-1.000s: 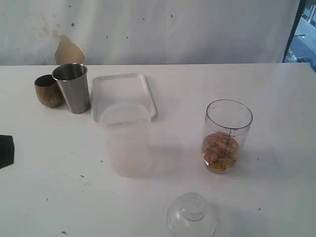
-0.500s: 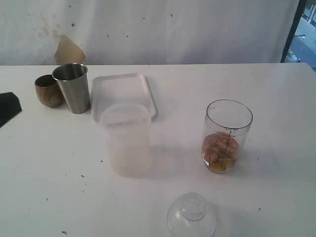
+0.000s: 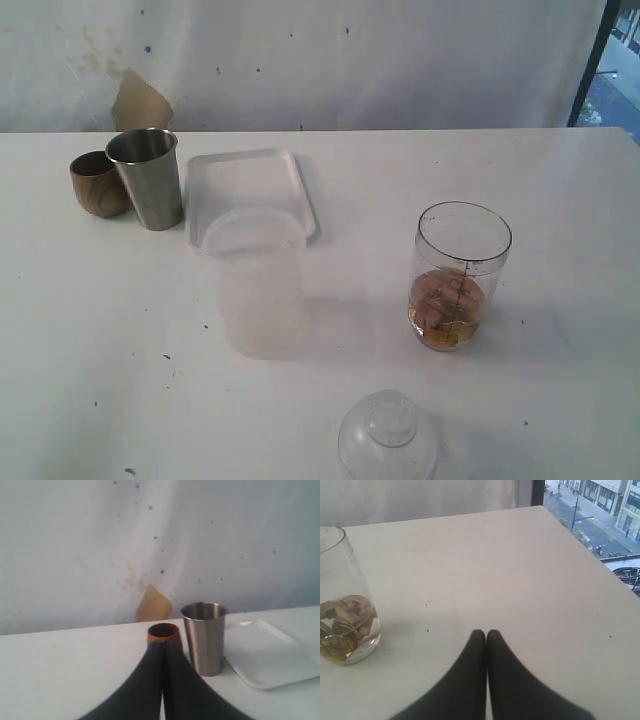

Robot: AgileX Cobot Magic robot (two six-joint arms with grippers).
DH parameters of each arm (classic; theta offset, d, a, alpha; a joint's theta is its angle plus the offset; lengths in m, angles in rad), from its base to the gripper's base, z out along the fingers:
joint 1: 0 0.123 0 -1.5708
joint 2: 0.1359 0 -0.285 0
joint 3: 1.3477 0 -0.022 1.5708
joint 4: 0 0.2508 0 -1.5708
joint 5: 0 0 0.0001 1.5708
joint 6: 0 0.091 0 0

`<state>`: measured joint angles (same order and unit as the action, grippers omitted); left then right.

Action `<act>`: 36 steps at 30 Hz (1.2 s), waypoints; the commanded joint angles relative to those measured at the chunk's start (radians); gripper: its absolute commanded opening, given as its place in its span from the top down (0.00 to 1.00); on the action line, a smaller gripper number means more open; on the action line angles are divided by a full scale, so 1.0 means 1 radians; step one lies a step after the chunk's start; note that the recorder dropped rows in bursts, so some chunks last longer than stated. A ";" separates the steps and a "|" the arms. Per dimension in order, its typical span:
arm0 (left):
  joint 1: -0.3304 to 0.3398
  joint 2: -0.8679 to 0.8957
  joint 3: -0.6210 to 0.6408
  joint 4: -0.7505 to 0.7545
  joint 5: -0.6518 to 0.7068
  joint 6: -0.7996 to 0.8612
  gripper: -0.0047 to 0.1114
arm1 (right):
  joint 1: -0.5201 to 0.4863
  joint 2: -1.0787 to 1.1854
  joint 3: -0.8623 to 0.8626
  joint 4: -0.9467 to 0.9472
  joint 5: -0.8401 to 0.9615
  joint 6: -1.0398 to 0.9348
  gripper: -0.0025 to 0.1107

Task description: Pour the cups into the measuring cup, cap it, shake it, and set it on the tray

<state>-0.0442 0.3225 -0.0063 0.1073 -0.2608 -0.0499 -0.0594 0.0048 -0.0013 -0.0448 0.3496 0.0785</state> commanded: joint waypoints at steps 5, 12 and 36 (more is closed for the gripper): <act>0.083 -0.251 0.006 -0.018 0.306 -0.022 0.96 | 0.000 -0.005 0.001 -0.003 -0.005 0.004 0.98; 0.083 -0.323 0.006 -0.009 0.486 -0.020 0.96 | 0.000 -0.005 0.001 -0.003 -0.005 0.004 0.98; 0.083 -0.323 0.006 -0.014 0.486 -0.020 0.96 | 0.000 -0.005 0.001 -0.003 -0.005 0.004 0.98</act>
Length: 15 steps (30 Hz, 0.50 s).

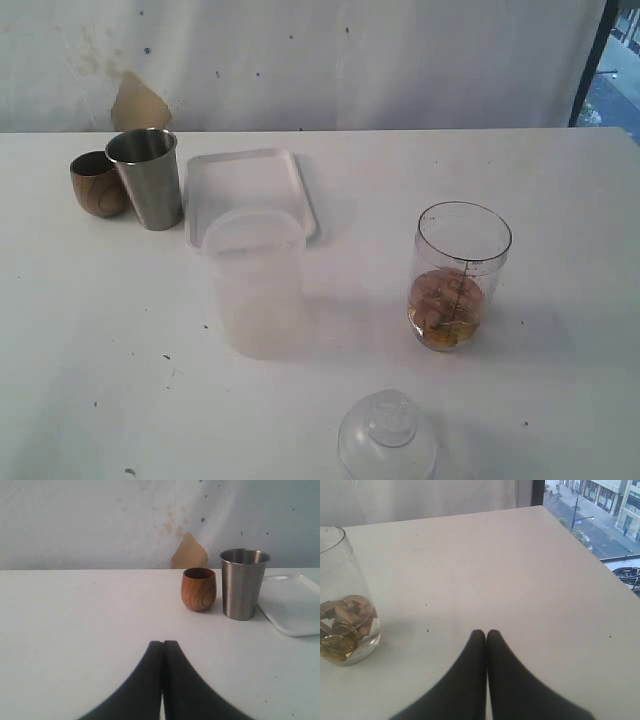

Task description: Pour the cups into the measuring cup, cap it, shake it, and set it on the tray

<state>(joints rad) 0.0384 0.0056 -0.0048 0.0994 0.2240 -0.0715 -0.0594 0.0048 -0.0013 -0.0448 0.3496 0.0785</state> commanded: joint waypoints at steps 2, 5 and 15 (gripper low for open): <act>0.000 -0.006 0.005 -0.006 0.001 0.002 0.96 | 0.000 -0.005 0.001 -0.008 -0.017 0.004 0.98; 0.000 -0.006 0.005 -0.006 0.001 0.002 0.96 | 0.000 -0.005 0.001 -0.022 -0.147 0.004 0.98; 0.000 -0.006 0.005 -0.006 0.001 0.002 0.96 | 0.000 -0.005 0.001 0.001 -0.856 0.170 0.98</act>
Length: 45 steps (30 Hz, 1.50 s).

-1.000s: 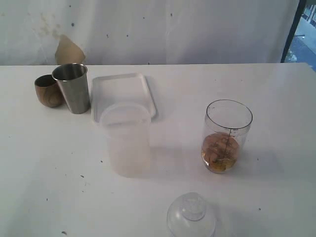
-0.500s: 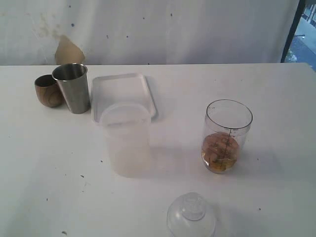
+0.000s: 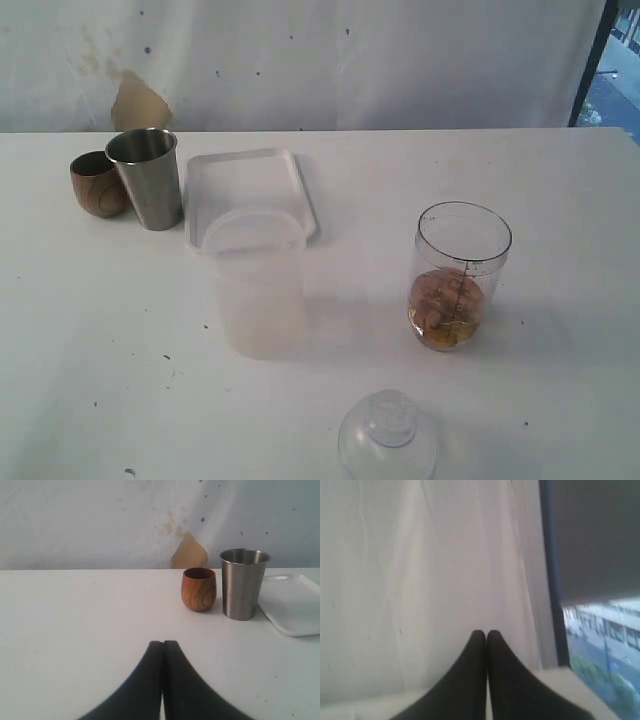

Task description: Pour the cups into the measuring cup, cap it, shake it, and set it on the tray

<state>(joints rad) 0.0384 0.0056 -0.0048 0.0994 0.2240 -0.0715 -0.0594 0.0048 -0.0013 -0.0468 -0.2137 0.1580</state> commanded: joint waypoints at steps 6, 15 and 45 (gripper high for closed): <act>0.000 -0.006 0.005 -0.006 0.001 0.002 0.96 | 0.000 -0.005 -0.076 0.058 -0.382 0.157 0.98; -0.015 -0.006 0.005 -0.006 0.001 0.002 0.96 | 0.000 0.312 -0.551 -0.224 0.094 0.101 0.86; -0.022 -0.006 0.005 -0.006 0.001 0.002 0.96 | 0.419 1.122 -1.074 0.441 1.313 -0.595 0.57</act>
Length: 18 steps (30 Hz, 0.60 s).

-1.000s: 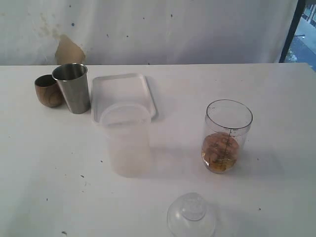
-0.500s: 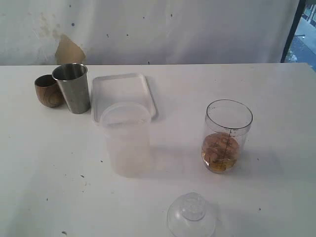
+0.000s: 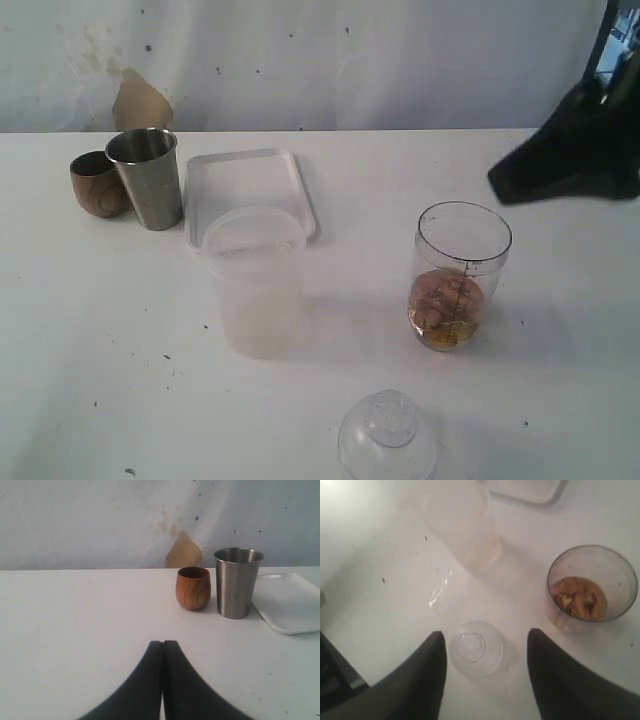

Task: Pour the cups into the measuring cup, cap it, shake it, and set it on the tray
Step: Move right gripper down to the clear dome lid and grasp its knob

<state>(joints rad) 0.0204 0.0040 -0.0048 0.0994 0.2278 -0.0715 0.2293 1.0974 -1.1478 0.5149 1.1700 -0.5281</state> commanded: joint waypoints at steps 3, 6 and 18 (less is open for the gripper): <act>-0.004 -0.004 0.005 -0.006 -0.003 0.002 0.96 | 0.264 0.078 0.119 -0.172 -0.102 0.114 0.57; -0.004 -0.004 0.005 -0.006 -0.003 0.002 0.96 | 0.373 0.126 0.145 -0.258 -0.153 0.171 0.56; -0.004 -0.004 0.005 -0.006 -0.003 0.002 0.96 | 0.577 0.405 0.173 -0.371 -0.316 0.353 0.48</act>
<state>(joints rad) 0.0204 0.0040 -0.0048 0.0994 0.2278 -0.0715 0.7979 1.4524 -0.9793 0.1598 0.9000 -0.2023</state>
